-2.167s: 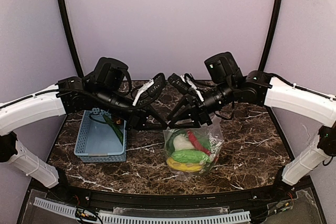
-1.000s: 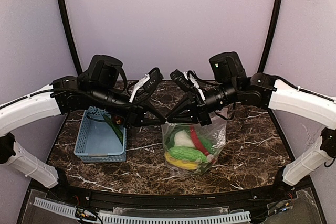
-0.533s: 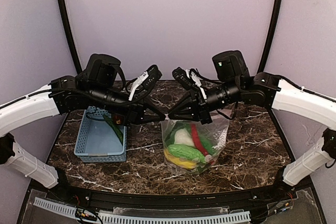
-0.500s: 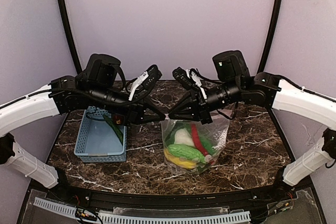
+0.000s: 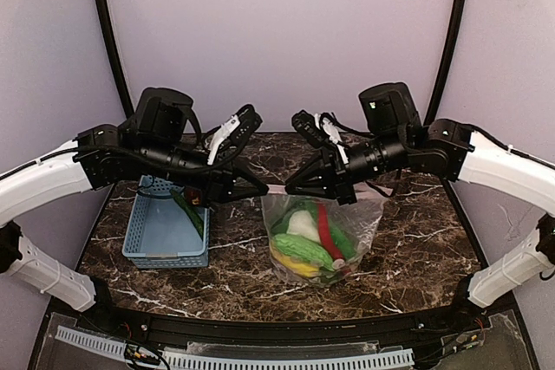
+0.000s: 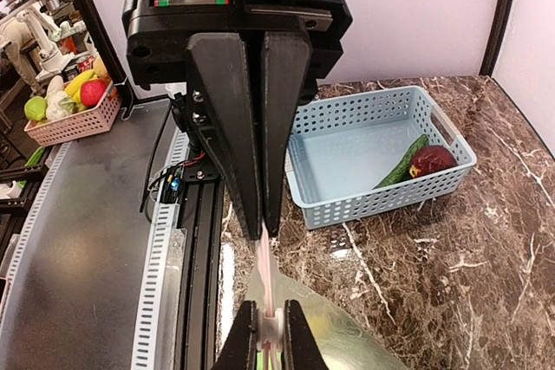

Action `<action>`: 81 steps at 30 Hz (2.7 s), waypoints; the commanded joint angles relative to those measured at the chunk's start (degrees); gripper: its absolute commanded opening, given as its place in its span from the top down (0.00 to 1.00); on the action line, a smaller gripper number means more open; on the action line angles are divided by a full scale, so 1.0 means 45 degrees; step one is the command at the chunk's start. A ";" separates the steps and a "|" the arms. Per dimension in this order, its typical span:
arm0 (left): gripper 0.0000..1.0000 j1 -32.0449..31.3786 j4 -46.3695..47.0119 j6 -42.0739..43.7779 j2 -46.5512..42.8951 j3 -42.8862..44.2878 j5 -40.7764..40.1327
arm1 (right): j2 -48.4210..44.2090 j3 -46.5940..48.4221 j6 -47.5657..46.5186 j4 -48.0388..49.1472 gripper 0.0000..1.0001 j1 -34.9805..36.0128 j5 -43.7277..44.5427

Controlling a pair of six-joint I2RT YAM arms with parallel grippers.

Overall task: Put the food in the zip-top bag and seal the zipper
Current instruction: Zip the zipper on the zipper food storage bag.

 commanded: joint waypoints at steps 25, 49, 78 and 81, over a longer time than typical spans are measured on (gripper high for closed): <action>0.99 0.0347 -0.1161 -0.0183 -0.2054 -0.0372 -0.3607 | -0.1581 -0.0976 0.0625 -0.2480 1.00 -0.0280 0.2584; 0.99 0.1137 -0.1592 -0.0882 -0.1931 -0.0501 -0.5330 | -0.2245 -0.1533 0.1259 -0.2882 1.00 -0.0314 0.3949; 0.99 0.3138 -0.1432 -0.1807 -0.2035 -0.1219 -0.5206 | -0.2950 -0.1926 0.1696 -0.3441 1.00 -0.1141 0.4713; 0.99 0.3265 -0.1420 -0.1837 -0.2026 -0.1260 -0.5139 | -0.3023 -0.1961 0.1697 -0.3489 1.00 -0.1240 0.4721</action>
